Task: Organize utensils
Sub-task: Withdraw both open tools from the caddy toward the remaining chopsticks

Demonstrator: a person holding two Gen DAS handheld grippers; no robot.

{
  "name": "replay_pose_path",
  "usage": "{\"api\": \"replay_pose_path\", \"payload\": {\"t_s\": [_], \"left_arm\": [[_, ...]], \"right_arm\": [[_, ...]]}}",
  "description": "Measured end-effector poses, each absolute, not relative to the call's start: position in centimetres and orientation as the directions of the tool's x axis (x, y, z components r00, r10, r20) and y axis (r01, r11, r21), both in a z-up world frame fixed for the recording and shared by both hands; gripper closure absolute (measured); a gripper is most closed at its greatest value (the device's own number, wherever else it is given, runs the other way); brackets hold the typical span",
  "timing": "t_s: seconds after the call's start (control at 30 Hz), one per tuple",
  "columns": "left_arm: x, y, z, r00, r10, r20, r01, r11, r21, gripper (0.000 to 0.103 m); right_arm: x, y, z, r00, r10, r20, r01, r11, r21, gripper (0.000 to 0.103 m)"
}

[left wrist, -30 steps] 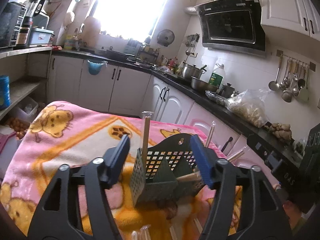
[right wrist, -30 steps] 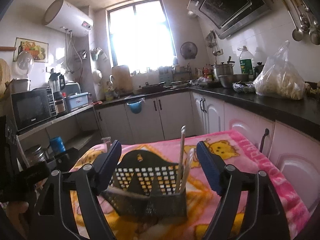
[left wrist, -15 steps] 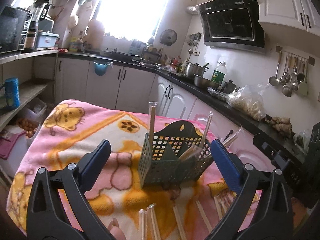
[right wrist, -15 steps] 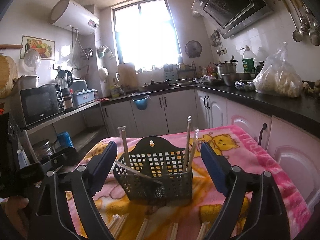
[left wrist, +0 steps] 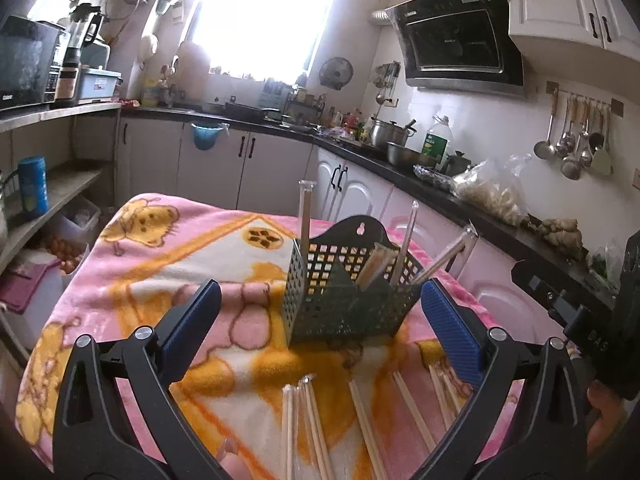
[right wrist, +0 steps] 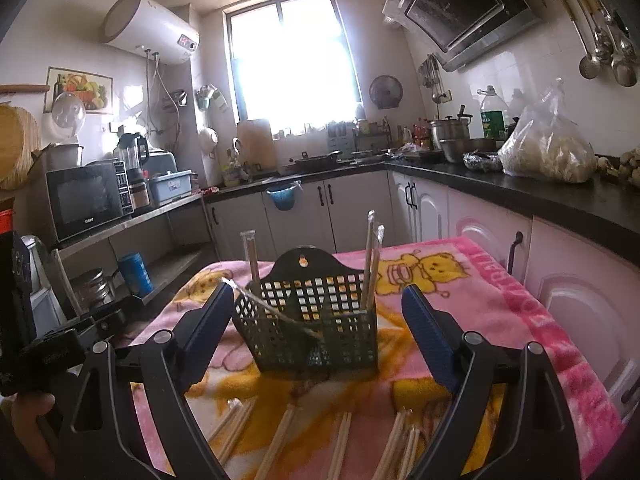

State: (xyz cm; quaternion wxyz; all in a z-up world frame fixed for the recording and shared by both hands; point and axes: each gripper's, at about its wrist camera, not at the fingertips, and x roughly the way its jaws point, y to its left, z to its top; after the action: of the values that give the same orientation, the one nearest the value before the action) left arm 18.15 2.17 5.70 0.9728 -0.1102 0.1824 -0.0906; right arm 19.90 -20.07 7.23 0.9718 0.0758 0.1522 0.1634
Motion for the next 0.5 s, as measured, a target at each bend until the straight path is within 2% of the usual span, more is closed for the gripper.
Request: {"api": "replay_pose_path", "payload": {"t_s": [0.5], "left_arm": [[16.1, 2.9, 3.7, 0.9, -0.222, -0.374, 0.127, 0.956, -0.263, 0.012]], "right_arm": [[17.7, -19.7, 5.8, 0.872, 0.359, -0.333, -0.322, 0.933, 0.162, 0.02]]}}
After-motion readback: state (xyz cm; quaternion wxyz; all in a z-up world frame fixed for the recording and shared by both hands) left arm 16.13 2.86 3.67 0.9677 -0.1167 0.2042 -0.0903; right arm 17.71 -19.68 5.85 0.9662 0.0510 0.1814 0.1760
